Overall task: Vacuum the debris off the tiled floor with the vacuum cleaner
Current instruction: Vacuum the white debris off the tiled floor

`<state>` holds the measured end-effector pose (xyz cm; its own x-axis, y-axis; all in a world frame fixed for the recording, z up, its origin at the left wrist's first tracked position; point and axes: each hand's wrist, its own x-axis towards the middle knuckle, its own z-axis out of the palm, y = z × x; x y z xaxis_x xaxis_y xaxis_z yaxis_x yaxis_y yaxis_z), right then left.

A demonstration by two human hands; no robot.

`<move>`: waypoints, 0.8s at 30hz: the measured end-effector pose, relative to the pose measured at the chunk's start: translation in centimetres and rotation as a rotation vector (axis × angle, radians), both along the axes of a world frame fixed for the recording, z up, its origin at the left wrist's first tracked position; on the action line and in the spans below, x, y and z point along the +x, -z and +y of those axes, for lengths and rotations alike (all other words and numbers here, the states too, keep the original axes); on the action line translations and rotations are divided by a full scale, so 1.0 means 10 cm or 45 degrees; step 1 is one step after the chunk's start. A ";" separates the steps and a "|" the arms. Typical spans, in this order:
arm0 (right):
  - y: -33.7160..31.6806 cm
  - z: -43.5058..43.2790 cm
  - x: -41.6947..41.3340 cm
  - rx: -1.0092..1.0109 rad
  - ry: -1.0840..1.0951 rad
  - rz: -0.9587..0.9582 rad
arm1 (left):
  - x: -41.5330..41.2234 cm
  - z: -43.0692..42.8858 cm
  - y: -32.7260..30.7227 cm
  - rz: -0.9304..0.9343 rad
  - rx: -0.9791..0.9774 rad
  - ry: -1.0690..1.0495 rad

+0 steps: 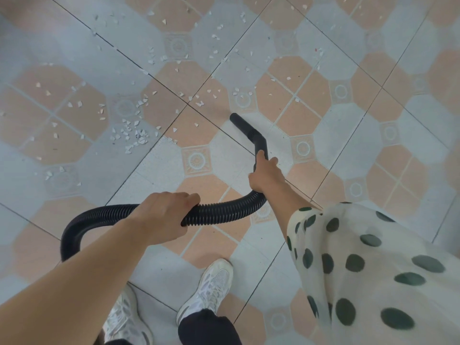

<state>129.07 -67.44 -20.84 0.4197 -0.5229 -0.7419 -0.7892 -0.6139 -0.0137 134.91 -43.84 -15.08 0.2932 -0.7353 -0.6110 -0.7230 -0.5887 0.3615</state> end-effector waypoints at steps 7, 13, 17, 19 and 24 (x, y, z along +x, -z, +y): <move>0.02 0.33 -0.20 -0.051 -0.097 0.123 | 0.06 0.66 0.15 0.042 0.075 -0.003; 0.09 0.80 -0.02 0.008 -0.156 0.066 | 0.17 1.14 0.13 -0.008 0.077 0.015; 0.10 1.09 0.14 0.036 -0.160 0.045 | 0.24 1.44 0.09 -0.020 0.092 -0.041; 0.10 1.23 0.18 0.038 -0.102 0.055 | 0.24 1.57 0.08 -0.021 0.063 -0.073; 0.05 1.52 0.26 -0.009 0.073 0.075 | 0.28 1.84 0.05 -0.026 0.011 -0.122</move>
<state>131.66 -52.28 -21.34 0.3450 -0.5500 -0.7605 -0.8222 -0.5679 0.0377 137.66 -25.43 -15.56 0.3747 -0.6977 -0.6106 -0.6704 -0.6588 0.3414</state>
